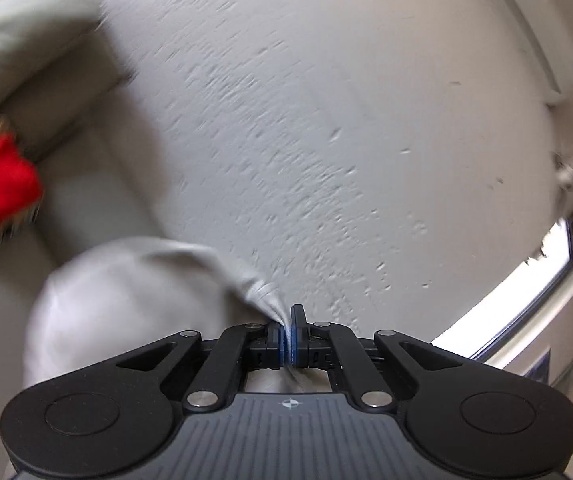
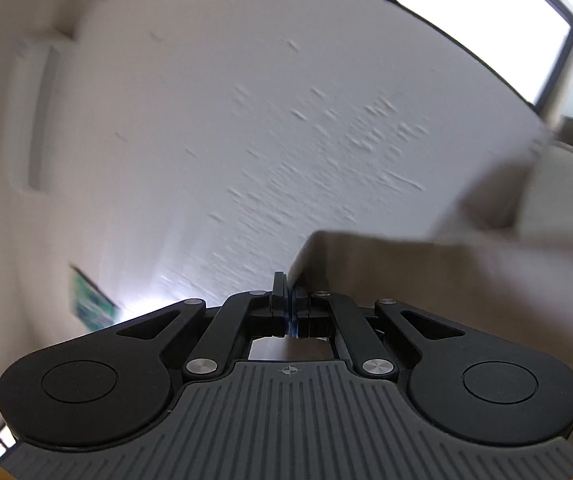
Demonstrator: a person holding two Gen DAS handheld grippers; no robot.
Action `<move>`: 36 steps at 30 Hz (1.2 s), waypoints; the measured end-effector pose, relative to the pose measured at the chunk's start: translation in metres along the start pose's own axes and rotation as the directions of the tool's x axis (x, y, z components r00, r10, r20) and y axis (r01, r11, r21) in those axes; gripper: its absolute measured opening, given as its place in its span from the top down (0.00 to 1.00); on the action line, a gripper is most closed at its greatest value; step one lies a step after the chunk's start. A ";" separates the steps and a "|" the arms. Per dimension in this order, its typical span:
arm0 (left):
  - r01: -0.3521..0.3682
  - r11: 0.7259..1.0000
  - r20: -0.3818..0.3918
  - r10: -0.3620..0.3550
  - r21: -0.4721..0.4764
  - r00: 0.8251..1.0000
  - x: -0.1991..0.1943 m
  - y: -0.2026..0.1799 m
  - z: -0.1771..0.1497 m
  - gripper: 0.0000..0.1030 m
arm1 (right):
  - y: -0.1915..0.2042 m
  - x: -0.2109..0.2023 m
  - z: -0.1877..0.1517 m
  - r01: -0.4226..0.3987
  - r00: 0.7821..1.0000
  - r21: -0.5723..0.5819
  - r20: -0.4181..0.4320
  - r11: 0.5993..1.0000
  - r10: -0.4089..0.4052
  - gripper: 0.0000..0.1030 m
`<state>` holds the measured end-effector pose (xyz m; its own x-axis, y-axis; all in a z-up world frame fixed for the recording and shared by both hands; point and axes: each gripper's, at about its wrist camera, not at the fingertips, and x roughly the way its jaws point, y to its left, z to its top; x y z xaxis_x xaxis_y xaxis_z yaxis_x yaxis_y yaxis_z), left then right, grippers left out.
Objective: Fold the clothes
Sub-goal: 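Lift the sweatshirt high with both grippers and shake it out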
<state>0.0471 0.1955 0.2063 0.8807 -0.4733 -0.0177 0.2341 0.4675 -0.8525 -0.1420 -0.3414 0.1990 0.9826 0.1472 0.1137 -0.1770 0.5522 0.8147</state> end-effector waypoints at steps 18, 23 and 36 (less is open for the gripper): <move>0.033 0.999 0.021 -0.033 0.011 0.999 -0.037 -0.044 0.010 1.00 | 0.042 0.003 0.079 0.138 0.986 -0.034 -0.091 0.990 -0.140 0.99; 0.075 0.997 0.015 -0.075 0.030 0.997 -0.044 -0.052 -0.002 1.00 | 0.057 -0.027 0.074 0.085 0.993 -0.041 -0.079 0.996 -0.088 0.99; 0.070 0.992 -0.045 -0.066 0.106 0.997 -0.090 -0.028 -0.027 1.00 | 0.147 -0.114 0.119 -0.083 0.995 -0.276 -0.078 0.957 0.064 0.99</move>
<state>-0.0496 0.2045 0.2171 0.8439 -0.5362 0.0148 0.3377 0.5096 -0.7914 -0.2730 -0.3745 0.3730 0.9618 0.2453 0.1212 -0.2669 0.7432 0.6135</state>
